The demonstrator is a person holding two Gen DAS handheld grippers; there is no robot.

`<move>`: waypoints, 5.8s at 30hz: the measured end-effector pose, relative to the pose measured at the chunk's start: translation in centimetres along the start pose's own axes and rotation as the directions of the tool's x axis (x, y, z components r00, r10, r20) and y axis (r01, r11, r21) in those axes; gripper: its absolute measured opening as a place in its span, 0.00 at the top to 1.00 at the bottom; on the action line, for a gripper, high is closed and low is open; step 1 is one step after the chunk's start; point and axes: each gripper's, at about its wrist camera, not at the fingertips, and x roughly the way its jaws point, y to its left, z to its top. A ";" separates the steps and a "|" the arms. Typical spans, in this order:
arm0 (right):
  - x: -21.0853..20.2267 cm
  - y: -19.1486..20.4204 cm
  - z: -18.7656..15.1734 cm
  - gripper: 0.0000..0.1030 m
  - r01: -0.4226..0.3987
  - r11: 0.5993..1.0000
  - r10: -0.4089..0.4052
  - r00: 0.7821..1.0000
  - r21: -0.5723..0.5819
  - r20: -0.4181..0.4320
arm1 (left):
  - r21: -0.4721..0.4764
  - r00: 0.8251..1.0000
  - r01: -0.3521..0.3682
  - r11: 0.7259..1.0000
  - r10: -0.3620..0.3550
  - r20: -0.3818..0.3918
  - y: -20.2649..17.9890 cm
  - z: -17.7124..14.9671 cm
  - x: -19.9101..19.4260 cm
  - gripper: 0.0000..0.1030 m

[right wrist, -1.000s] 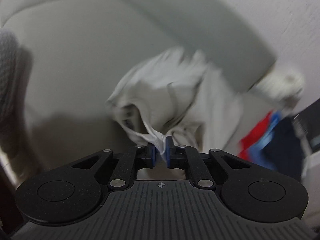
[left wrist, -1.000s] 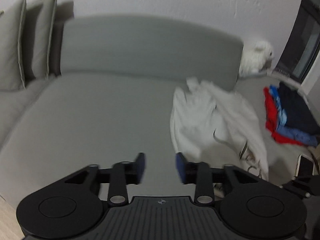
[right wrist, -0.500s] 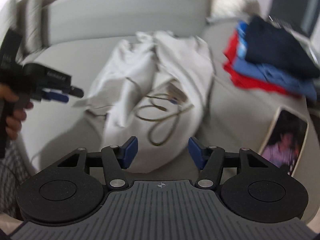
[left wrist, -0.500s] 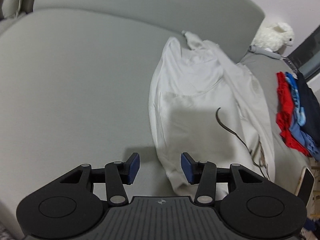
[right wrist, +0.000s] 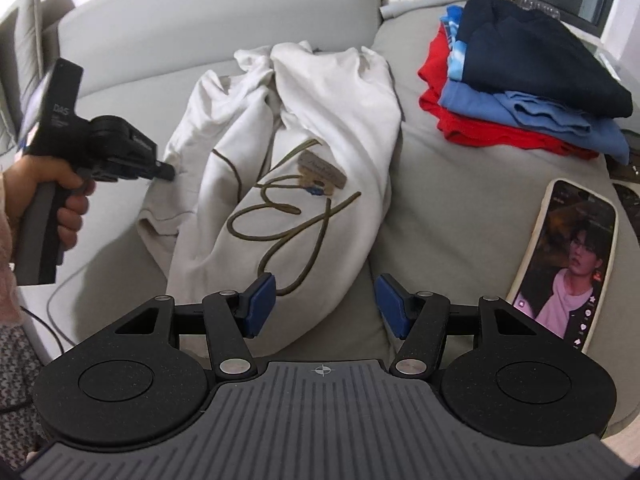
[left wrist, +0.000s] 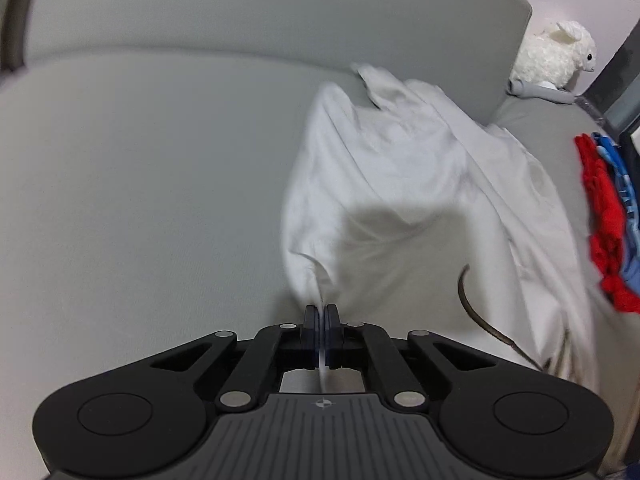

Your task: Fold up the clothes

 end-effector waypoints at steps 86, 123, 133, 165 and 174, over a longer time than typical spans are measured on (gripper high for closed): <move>-17.2 -0.3 5.4 0.97 -0.335 0.900 0.152 0.841 0.279 0.520 | -0.097 0.820 0.121 0.988 -0.045 0.570 3.7 -1.0 -30.4 0.97; 1.8 2.8 7.9 0.97 -0.033 0.998 0.026 0.994 0.062 0.105 | -0.076 0.974 -0.189 0.979 0.176 -0.145 7.7 -3.7 -11.2 0.97; 5.5 1.6 1.4 0.97 -0.028 0.998 0.031 0.998 0.049 -0.062 | -0.117 0.970 -0.207 0.971 0.187 -0.158 8.2 -5.8 -11.7 0.96; -11.1 -0.7 10.7 0.97 -0.061 0.998 0.050 0.958 0.032 0.281 | -0.163 0.931 0.249 0.955 -0.282 -0.231 0.5 -7.7 -19.7 0.68; -1.0 -9.7 9.1 0.85 -0.005 0.994 -0.005 0.996 0.109 0.090 | 0.093 0.909 0.357 0.930 -0.323 -0.262 -8.4 -9.9 -15.9 0.61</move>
